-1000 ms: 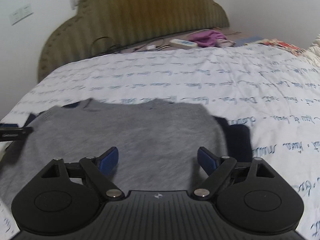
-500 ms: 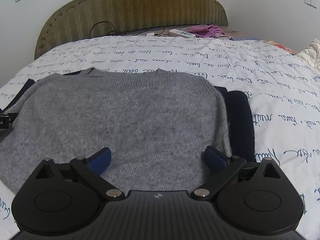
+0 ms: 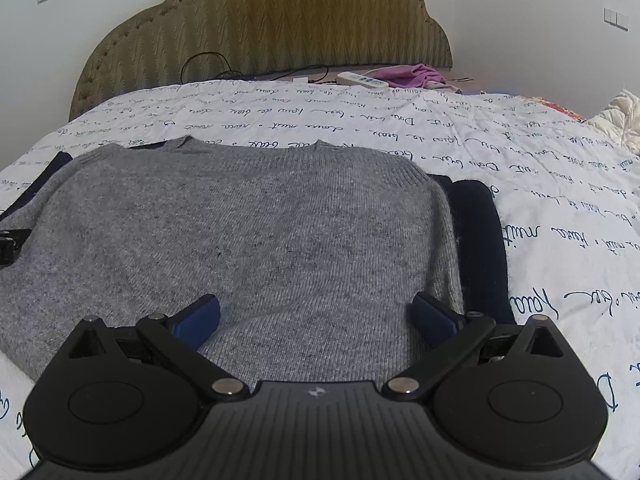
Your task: Fold small clothes
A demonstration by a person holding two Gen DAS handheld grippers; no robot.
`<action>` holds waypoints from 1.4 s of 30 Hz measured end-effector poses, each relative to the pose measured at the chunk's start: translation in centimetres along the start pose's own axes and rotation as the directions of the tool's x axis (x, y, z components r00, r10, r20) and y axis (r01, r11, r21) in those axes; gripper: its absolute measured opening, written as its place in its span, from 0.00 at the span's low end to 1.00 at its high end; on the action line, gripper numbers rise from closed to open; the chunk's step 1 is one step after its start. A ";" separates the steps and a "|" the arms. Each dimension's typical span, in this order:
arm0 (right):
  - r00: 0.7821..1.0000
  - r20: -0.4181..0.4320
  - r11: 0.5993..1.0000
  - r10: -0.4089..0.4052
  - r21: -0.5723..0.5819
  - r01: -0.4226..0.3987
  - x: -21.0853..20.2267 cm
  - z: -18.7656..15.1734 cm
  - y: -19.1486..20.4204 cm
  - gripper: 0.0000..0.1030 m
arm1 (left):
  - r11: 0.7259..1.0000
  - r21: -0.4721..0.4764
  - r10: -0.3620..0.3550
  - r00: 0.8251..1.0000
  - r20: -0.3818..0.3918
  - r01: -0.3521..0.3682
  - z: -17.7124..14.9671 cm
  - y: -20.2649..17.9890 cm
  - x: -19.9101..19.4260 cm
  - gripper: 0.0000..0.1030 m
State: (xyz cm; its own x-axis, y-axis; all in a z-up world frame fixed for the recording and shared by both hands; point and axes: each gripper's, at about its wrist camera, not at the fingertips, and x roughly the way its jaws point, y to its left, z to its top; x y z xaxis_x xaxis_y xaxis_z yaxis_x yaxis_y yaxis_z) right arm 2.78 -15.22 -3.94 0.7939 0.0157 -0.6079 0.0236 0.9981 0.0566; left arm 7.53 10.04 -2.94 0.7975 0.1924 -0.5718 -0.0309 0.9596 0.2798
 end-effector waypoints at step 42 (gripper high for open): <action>1.000 0.014 1.000 -0.007 -0.002 0.007 -0.2 -0.2 0.0 1.00 | 0.999 -0.043 -0.030 0.999 -0.022 0.029 -0.3 1.8 0.0 0.98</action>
State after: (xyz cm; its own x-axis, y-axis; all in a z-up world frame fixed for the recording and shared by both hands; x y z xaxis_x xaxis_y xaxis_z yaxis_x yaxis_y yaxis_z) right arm 2.46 -15.23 -4.01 0.8023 0.0083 -0.5969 0.0275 0.9983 0.0508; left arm 7.32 11.82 -2.63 0.7844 0.1677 -0.5972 -0.0330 0.9727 0.2297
